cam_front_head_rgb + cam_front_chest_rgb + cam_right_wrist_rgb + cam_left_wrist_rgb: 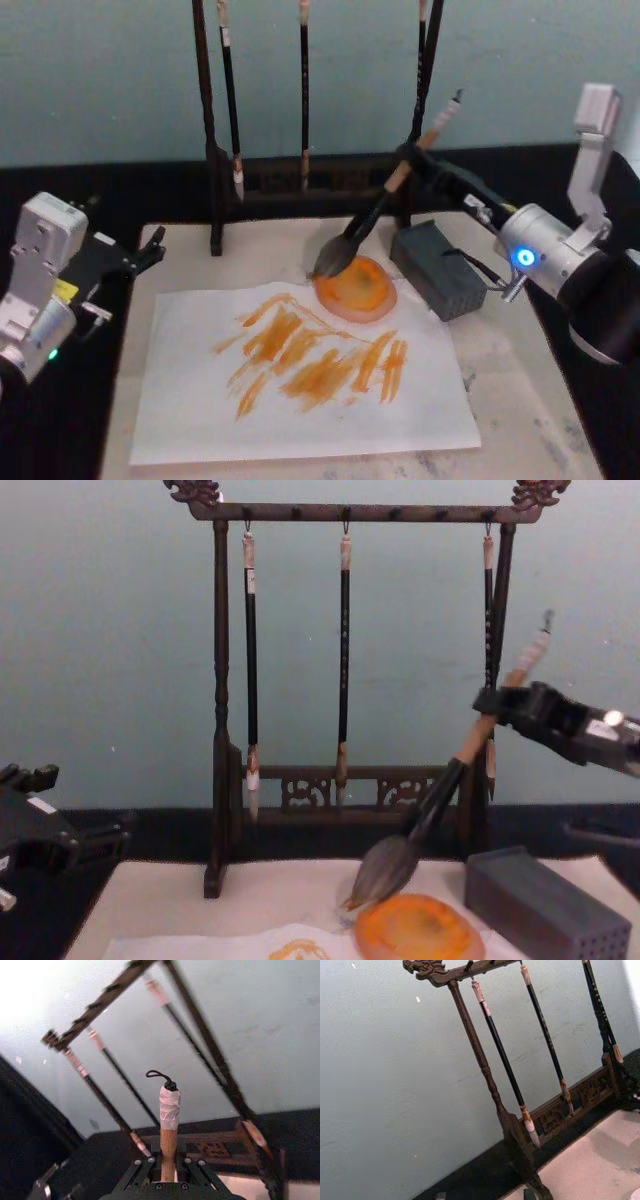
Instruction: Pick up the brush from the inkstone, write on the paper, then place the brush back to its original position.
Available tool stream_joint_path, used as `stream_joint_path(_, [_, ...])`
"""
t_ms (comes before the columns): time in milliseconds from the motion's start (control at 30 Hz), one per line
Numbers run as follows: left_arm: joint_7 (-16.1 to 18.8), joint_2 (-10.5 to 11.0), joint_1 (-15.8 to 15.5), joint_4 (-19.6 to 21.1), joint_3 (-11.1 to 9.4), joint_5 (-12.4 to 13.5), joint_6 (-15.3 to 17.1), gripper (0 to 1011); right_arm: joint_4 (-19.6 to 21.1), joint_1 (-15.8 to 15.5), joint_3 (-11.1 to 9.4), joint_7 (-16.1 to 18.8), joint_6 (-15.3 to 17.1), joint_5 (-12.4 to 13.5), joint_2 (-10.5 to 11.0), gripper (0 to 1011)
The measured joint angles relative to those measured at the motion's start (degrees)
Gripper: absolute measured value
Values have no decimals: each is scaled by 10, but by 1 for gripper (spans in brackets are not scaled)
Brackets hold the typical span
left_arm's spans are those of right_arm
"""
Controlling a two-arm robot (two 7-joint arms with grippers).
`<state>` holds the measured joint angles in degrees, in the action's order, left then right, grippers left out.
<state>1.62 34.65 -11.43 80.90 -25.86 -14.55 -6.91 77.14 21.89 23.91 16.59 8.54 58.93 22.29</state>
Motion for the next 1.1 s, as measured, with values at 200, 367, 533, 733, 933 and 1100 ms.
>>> stream_joint_path(200, [0,0,0,0,0,0,0,1001,22,7,32,9,-16,-62,8,155])
stream_joint_path(367, [0,0,0,0,0,0,0,1001,32,9,49,20,-25,-96,8,155])
stream_joint_path(533, [0,0,0,0,0,0,0,1001,36,14,63,32,-36,-126,3,155])
stream_joint_path(733, [0,0,0,0,0,0,0,1001,37,21,80,51,-52,-161,-6,155])
stream_joint_path(933, [0,0,0,0,0,0,0,1001,35,28,96,68,-61,-192,-15,155])
stream_joint_path(1100, [0,0,0,0,0,0,0,1001,35,31,107,81,-63,-211,-23,155])
